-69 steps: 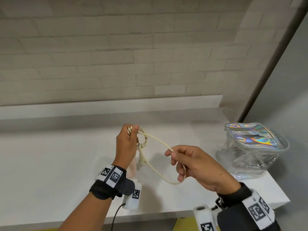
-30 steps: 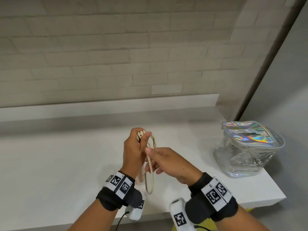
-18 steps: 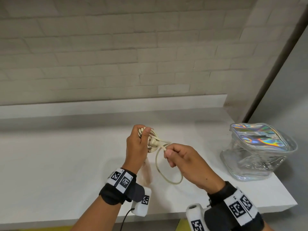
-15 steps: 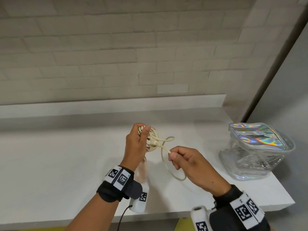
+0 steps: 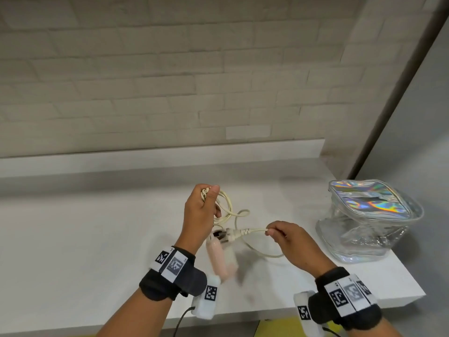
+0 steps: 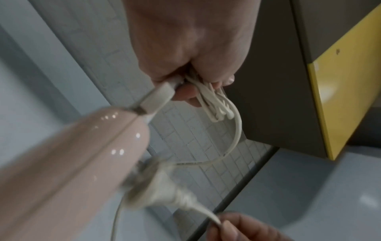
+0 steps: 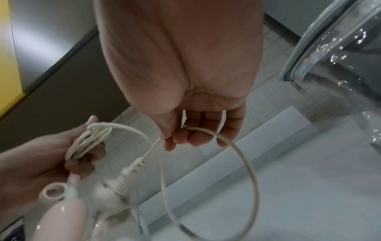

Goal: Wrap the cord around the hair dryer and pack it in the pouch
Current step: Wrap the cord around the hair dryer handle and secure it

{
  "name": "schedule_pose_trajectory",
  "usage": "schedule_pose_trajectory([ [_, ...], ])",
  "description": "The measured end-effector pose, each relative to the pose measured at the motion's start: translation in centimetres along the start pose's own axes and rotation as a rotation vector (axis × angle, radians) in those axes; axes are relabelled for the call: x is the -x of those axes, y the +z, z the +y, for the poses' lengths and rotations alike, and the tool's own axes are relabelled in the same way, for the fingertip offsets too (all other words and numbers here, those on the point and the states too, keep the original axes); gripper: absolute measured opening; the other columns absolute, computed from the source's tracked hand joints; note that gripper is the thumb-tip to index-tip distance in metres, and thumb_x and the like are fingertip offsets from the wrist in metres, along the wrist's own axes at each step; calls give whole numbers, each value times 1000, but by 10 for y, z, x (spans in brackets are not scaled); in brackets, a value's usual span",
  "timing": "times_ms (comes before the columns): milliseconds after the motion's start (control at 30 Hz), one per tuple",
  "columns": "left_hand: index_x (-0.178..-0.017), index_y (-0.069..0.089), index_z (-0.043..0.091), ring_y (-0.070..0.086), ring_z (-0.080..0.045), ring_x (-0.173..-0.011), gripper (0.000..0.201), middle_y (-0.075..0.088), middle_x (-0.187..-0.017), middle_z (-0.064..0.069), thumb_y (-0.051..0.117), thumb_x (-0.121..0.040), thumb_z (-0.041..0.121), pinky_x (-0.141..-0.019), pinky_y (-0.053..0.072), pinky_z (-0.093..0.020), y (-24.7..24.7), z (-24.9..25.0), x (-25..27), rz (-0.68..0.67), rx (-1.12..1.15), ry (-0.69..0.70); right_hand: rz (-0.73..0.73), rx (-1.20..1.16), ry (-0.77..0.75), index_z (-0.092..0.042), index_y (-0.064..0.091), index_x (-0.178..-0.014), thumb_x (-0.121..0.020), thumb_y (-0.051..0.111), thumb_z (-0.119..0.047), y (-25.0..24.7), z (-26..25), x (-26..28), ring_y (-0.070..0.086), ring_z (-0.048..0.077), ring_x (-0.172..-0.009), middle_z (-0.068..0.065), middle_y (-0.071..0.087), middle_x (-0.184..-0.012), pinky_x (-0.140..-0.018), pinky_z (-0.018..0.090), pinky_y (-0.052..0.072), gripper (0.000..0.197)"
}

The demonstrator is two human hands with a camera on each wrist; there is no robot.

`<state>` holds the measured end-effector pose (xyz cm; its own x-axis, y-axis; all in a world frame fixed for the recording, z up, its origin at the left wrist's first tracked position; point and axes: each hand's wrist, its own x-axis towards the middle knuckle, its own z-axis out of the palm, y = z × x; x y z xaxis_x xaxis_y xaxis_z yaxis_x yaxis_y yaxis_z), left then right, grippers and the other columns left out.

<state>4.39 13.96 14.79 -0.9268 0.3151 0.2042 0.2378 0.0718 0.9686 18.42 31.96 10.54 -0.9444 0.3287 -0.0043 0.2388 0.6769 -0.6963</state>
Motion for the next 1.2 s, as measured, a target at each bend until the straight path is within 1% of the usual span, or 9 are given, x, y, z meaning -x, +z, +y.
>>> schedule_pose_trajectory([
  [167,-88,56,18,53,-4,-45,23,59,-56,-2,52,-96,39,-45,42,-19,5,-3,8,9,-76,36,65,33,-8,-21,63,-109,-97,52,-25,17,-8,-9,57,10,-89,-6,62,-98,-76,16,41,17],
  [267,-87,56,16,54,-5,-46,24,61,-56,-5,54,-95,39,-48,42,-16,7,-6,12,50,-95,50,170,-7,-111,-26,53,-128,-93,60,-23,24,-23,-10,50,2,-102,-13,50,-109,-84,13,36,36],
  [367,-87,56,14,54,-6,-46,24,62,-57,-10,54,-95,37,-48,41,-13,8,-5,15,90,-98,62,193,49,-319,-16,65,-105,-90,61,-16,34,-43,-11,55,10,-96,-8,60,-101,-87,21,45,16],
  [467,-89,55,13,52,-12,-48,27,60,-60,-10,55,-94,39,-42,40,-13,-2,-5,12,142,-148,60,198,42,-284,-14,59,-89,-97,50,-18,37,-53,-6,53,20,-71,1,59,-77,-69,41,49,13],
  [700,-88,54,24,46,-6,-49,24,57,-62,5,48,-95,46,-50,43,-20,-6,-13,24,-141,-431,198,503,107,-584,-21,59,-108,-96,46,-26,0,-77,-6,58,20,-60,-1,64,-83,-53,32,51,19],
  [833,-86,55,23,41,-7,-51,28,50,-57,10,44,-93,47,-51,33,-17,-8,-2,33,-195,-346,288,568,-6,-460,-20,71,-101,-94,57,-23,-17,-82,-24,54,8,-62,-7,60,-84,-60,25,48,16],
  [933,-84,55,25,38,-6,-49,23,48,-54,13,51,-90,47,-50,33,-16,-11,2,33,-254,-299,273,451,26,-242,-26,73,-98,-93,58,-24,-21,-92,-37,49,3,-66,-10,57,-87,-66,22,39,15],
  [1067,-80,52,21,38,-5,-46,23,43,-49,13,65,-87,38,-49,48,-25,-11,6,40,-331,-238,213,208,274,-86,-27,73,-95,-93,51,-21,-23,-112,-46,60,17,-91,-7,65,-100,-74,27,40,23],
  [1200,-75,52,16,41,-5,-50,28,48,-54,10,60,-88,39,-51,36,-15,-8,8,47,-204,-137,235,-167,380,-170,-23,73,-100,-94,47,-18,-17,-112,-49,58,24,-101,-1,65,-108,-91,40,43,27],
])
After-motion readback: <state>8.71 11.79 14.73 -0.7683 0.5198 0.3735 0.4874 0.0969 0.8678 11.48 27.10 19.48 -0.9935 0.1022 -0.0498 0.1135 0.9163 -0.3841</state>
